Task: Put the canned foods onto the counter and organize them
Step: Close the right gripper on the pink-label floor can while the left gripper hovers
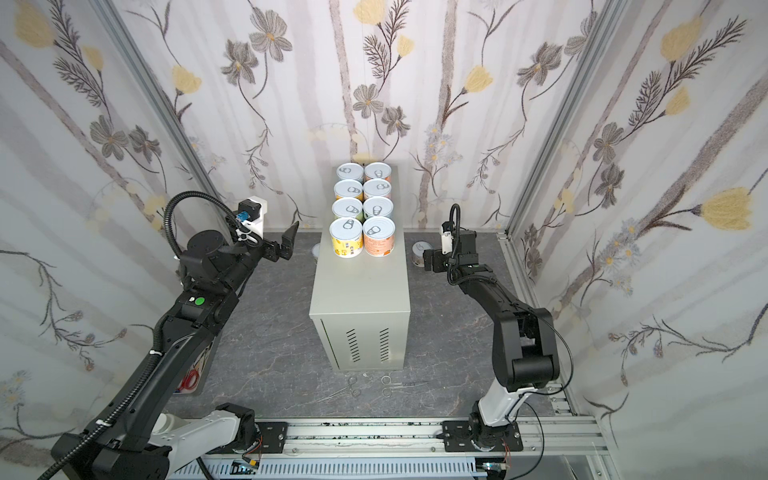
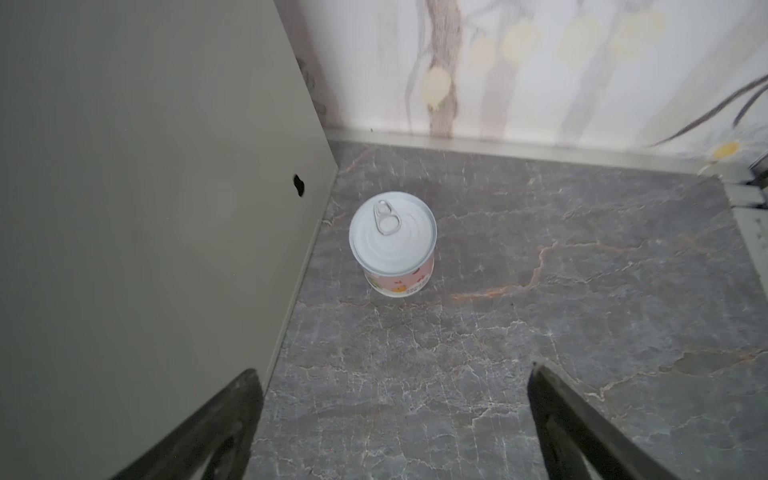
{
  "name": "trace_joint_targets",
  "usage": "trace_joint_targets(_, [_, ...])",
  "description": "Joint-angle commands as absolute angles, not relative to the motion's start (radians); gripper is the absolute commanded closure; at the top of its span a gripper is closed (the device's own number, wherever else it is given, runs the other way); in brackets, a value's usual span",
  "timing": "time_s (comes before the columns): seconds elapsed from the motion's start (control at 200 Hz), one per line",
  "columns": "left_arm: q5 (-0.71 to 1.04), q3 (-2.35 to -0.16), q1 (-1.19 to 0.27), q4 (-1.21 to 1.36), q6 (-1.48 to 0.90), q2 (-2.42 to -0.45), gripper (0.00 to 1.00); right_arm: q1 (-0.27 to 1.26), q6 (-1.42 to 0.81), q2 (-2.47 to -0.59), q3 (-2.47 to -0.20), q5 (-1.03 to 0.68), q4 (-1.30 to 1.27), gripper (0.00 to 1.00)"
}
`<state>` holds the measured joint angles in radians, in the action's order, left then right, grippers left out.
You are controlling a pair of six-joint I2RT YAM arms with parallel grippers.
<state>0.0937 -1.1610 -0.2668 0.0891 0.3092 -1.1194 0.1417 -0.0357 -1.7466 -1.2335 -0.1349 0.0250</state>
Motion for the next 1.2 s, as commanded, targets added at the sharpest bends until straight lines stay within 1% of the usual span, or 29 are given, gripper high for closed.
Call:
trace_joint_targets(0.0, [0.097, -1.16, -0.25, 0.168, 0.311, -1.139, 0.0, 0.14, -0.05, -1.836, -1.317, -0.148, 0.097, 0.01])
trace_joint_targets(0.265, [0.1, -1.166, -0.214, 0.178, 0.311, -1.179, 0.0, 0.141, -0.055, -2.07, -1.535, -0.216, 0.188, 0.0])
trace_joint_targets(0.569, [0.118, -1.177, -0.19, 0.201, 0.313, -1.247, 0.0, 0.146, -0.051, -2.22, -1.722, -0.216, 0.252, 0.01])
trace_joint_targets(1.019, [0.131, -1.225, -0.178, 0.205, 0.345, -1.375, 0.0, 0.17, -0.023, -2.364, -1.893, -0.166, 0.3, 0.07])
trace_joint_targets(1.194, [0.137, -1.243, -0.178, 0.198, 0.336, -1.403, 0.0, 0.17, -0.015, -2.399, -1.942, -0.158, 0.311, 0.15])
